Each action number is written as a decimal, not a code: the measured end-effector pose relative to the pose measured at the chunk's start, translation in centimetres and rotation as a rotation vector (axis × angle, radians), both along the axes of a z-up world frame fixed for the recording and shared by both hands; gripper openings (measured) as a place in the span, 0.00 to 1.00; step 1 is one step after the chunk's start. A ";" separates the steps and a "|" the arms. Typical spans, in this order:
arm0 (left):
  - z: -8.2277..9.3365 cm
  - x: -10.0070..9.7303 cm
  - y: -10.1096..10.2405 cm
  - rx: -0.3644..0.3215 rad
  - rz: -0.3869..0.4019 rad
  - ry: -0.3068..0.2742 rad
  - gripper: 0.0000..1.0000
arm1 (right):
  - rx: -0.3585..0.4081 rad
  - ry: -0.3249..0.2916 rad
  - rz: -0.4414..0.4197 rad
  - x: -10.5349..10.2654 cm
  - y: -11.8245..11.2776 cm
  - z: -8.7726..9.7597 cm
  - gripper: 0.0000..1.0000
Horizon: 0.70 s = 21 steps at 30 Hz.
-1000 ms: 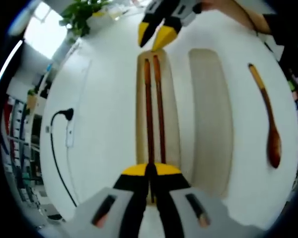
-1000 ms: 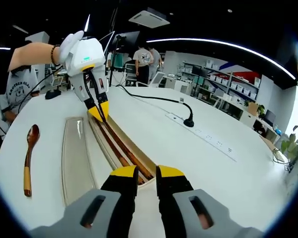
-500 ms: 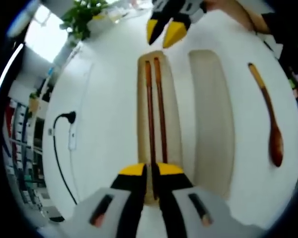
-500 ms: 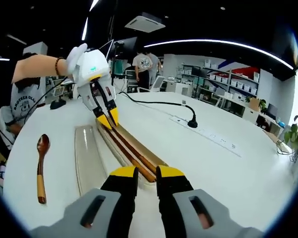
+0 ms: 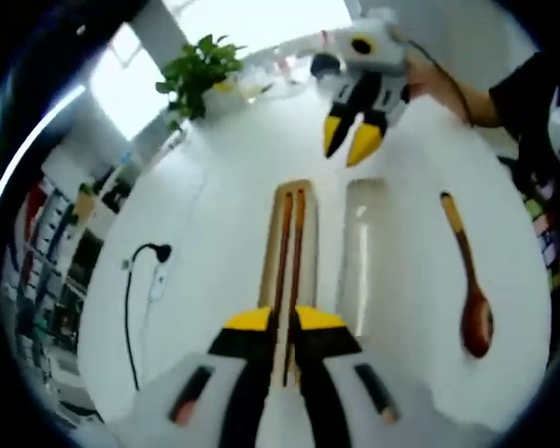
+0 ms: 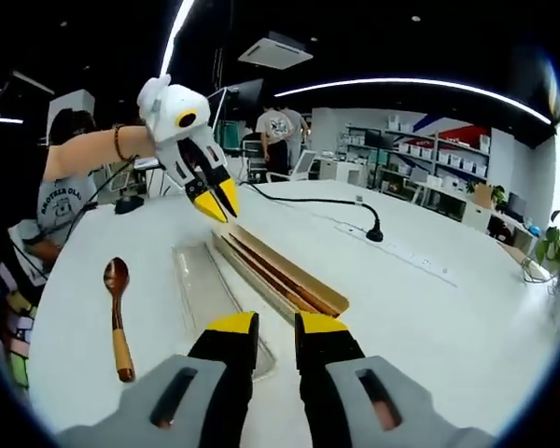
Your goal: Arrange the utensils inside the cutlery case until each visible utensil rests in its matching compartment.
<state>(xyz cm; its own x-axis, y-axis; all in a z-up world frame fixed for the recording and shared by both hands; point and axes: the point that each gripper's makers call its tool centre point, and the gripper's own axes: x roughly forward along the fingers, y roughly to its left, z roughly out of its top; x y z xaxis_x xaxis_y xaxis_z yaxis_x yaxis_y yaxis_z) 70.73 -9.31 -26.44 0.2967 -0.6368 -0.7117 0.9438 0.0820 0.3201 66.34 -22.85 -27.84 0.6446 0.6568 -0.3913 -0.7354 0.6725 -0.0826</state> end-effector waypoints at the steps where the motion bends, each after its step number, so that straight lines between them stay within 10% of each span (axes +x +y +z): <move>1: 0.2 -0.4 0.0 -0.030 0.001 0.010 0.07 | -0.001 -0.003 0.004 -0.4 0.1 0.1 0.15; 14: 0.9 -4.3 2.7 -0.333 0.080 0.081 0.09 | -0.009 -0.057 0.033 -4.2 0.8 1.8 0.15; 21: 0.0 -6.8 4.4 -0.352 0.117 0.078 0.12 | 0.003 -0.068 0.030 -6.0 0.7 2.2 0.15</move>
